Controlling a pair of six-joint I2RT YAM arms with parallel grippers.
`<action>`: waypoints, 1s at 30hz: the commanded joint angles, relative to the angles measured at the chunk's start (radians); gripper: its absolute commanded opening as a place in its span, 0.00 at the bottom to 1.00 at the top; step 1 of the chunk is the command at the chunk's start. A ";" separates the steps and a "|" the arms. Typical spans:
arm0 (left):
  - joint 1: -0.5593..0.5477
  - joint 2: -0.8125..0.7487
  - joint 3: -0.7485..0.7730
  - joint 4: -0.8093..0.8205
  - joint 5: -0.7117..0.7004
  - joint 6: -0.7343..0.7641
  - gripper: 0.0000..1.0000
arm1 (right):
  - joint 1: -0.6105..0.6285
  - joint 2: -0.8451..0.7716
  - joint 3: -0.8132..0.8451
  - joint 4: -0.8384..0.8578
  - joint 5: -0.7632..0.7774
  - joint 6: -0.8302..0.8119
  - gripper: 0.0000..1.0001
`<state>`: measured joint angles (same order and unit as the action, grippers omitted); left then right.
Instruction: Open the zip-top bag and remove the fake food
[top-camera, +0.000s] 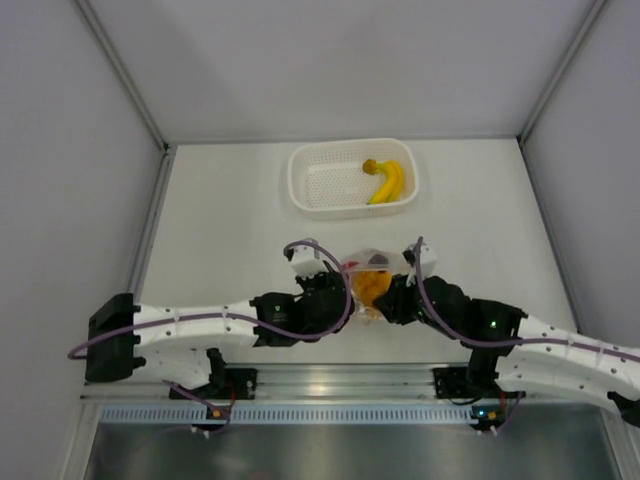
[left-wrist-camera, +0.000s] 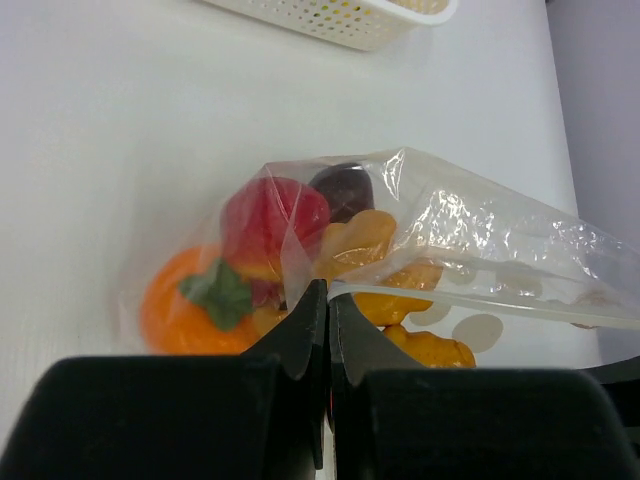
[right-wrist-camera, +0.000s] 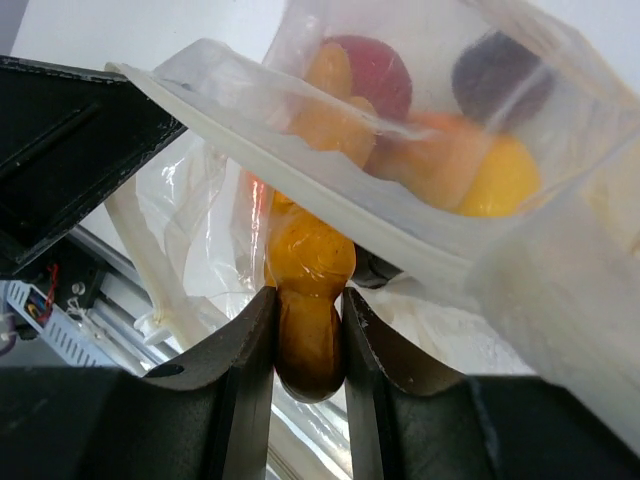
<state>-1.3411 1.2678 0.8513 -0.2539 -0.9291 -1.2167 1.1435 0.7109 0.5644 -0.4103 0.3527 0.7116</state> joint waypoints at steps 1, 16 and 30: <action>0.034 0.005 0.058 -0.054 -0.091 0.088 0.00 | 0.010 -0.028 0.095 -0.104 0.071 -0.142 0.00; 0.031 0.051 0.206 -0.053 -0.062 0.316 0.00 | 0.001 0.220 0.327 -0.195 0.181 -0.204 0.00; 0.194 0.041 0.175 -0.054 0.058 0.292 0.00 | 0.001 -0.165 0.307 -0.332 -0.026 -0.235 0.00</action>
<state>-1.1656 1.3190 1.0248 -0.3084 -0.9012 -0.9184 1.1423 0.5900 0.8467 -0.6937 0.3393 0.4961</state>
